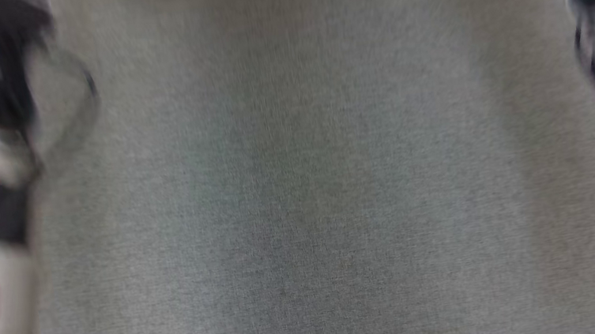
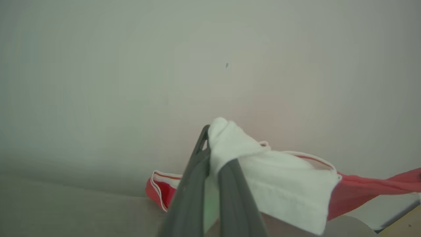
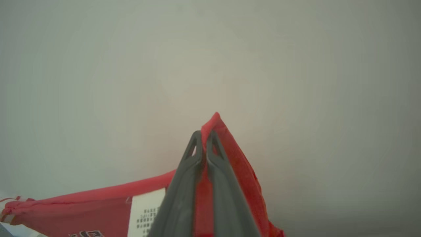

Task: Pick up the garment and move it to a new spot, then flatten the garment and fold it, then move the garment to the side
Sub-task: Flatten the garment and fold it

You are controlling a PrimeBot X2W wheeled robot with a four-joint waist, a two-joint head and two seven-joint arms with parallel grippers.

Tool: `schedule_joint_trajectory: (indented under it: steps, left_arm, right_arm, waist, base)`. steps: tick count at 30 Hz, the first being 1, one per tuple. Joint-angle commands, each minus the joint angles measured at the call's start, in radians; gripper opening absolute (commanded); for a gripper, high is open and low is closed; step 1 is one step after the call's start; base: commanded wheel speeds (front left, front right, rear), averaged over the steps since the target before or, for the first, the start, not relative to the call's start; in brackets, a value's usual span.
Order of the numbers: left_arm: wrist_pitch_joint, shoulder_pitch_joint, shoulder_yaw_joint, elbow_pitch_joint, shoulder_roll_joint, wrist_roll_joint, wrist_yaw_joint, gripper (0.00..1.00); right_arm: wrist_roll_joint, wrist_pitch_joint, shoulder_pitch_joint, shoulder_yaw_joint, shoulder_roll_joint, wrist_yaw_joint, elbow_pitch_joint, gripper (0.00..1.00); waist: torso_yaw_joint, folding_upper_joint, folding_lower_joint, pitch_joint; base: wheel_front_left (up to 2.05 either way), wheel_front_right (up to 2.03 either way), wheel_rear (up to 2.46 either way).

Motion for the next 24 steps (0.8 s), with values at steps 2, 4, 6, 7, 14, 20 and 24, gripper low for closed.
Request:
schedule_joint_trajectory:
  steps: [2, 4, 6, 7, 14, 20, 24]
  left_arm:
    - [-0.029, 0.176, 0.03, -0.065, 0.002, -0.044, 0.008, 0.0]
    - [-0.039, 0.319, 0.048, -0.128, -0.011, -0.08, 0.019, 0.0]
    - [-0.054, 0.456, 0.063, -0.199, -0.022, -0.101, 0.04, 0.0]
    - [-0.066, 0.524, 0.067, -0.233, -0.028, -0.109, 0.056, 0.0]
    - [-0.102, 0.951, 0.079, -0.38, -0.115, -0.191, 0.116, 0.0]
    - [-0.126, 1.184, 0.049, -0.406, -0.166, -0.222, 0.116, 0.0]
    - [-0.138, 1.292, 0.034, -0.429, -0.186, -0.239, 0.116, 0.0]
  right_arm:
    - [0.068, -0.019, 0.175, -0.005, -0.035, -0.002, -0.074, 0.0]
    - [0.104, -0.029, 0.313, -0.012, -0.055, -0.002, -0.14, 0.0]
    - [0.129, -0.036, 0.443, -0.028, -0.063, -0.002, -0.195, 0.0]
    - [0.135, -0.036, 0.509, -0.032, -0.062, -0.002, -0.219, 0.0]
    - [0.111, -0.041, 0.889, -0.131, -0.008, -0.002, -0.357, 0.0]
    - [0.064, -0.041, 1.162, -0.277, 0.054, -0.002, -0.46, 0.0]
    - [0.037, -0.037, 1.302, -0.313, 0.066, -0.002, -0.518, 0.0]
  waist:
    - [-0.012, -0.0002, 0.0001, -0.125]
    - [-0.015, -0.0002, 0.0001, -0.152]
    - [-0.017, -0.0002, 0.0001, -0.178]
    - [-0.017, -0.0002, 0.0001, -0.191]
    - [-0.016, -0.0002, 0.0001, -0.275]
    - [0.015, -0.0002, 0.0001, -0.351]
    - [0.026, -0.0002, 0.0001, -0.396]
  base:
    - [0.0, 0.0, 0.0]
    - [0.0, 0.0, 0.0]
    - [0.0, 0.0, 0.0]
    - [0.0, 0.0, 0.0]
    - [0.0, 0.0, 0.0]
    - [0.0, 0.0, 0.0]
    - [0.0, 0.0, 0.0]
